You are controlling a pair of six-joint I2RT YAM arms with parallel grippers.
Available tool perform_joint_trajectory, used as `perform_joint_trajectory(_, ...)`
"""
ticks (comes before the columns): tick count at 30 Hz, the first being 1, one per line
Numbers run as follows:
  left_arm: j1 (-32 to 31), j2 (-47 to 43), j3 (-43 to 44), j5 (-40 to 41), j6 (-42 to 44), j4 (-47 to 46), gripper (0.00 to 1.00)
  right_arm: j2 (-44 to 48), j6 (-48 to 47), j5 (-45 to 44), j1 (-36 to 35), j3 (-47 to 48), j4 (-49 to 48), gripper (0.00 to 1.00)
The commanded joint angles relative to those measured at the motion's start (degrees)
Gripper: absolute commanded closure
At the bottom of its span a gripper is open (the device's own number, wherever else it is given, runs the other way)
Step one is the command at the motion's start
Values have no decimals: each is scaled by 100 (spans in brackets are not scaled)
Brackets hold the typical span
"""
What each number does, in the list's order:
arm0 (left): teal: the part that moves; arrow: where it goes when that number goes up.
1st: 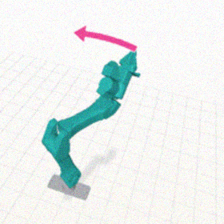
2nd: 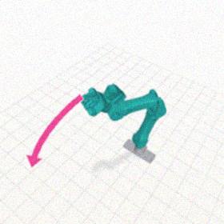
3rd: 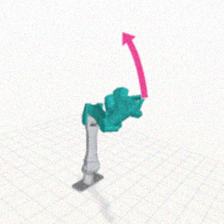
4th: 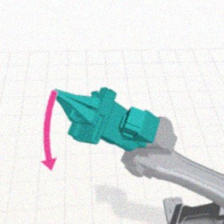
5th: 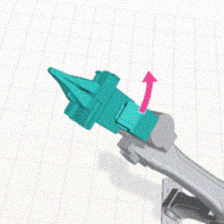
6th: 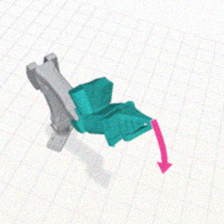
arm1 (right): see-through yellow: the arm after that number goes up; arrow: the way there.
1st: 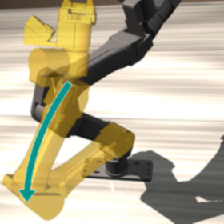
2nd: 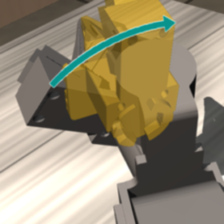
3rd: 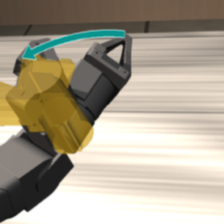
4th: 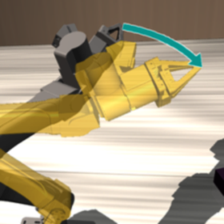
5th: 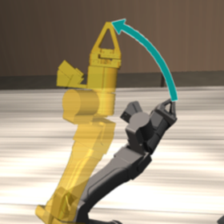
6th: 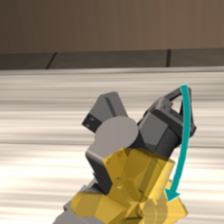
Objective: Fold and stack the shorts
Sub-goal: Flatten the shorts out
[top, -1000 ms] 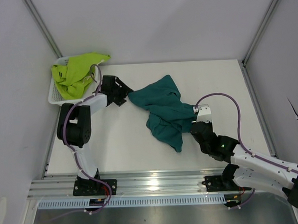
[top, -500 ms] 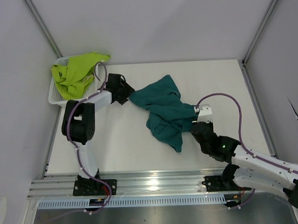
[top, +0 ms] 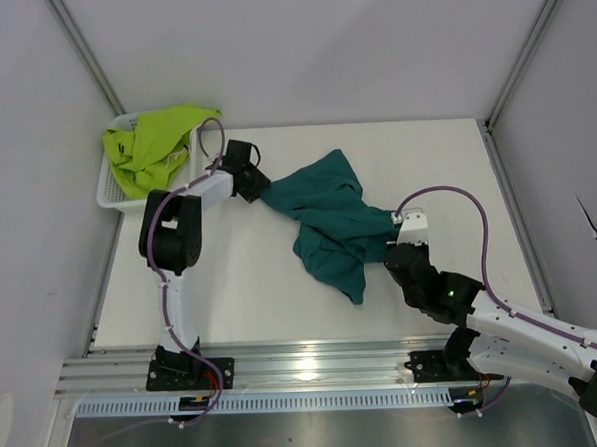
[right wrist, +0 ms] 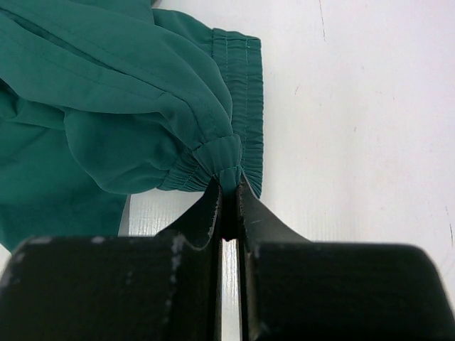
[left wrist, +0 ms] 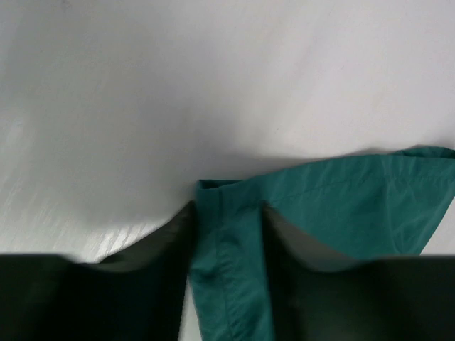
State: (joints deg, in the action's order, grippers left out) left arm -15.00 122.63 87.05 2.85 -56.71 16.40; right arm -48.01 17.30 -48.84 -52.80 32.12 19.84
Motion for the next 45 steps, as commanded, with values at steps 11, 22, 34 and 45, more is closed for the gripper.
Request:
perform_joint_trajectory(11, 59, 227, 797, -91, 336, 609, 100, 134, 142, -275, -29, -13, -24, 100)
perform_joint_trajectory(22, 15, -1609, 1094, 354, 538, 1636, 100, 116, 11, 31, 50, 145, -24, 100)
perform_joint_trajectory(34, 753, -3657, 1772, 242, 327, 3122, 100, -1656, -508, 2756, 1447, 3543, 1020, 100)
perform_joint_trajectory(45, 1281, -5422, 3187, 514, 529, 4178, 100, -1027, -930, 5233, 1474, 5840, 1558, 100)
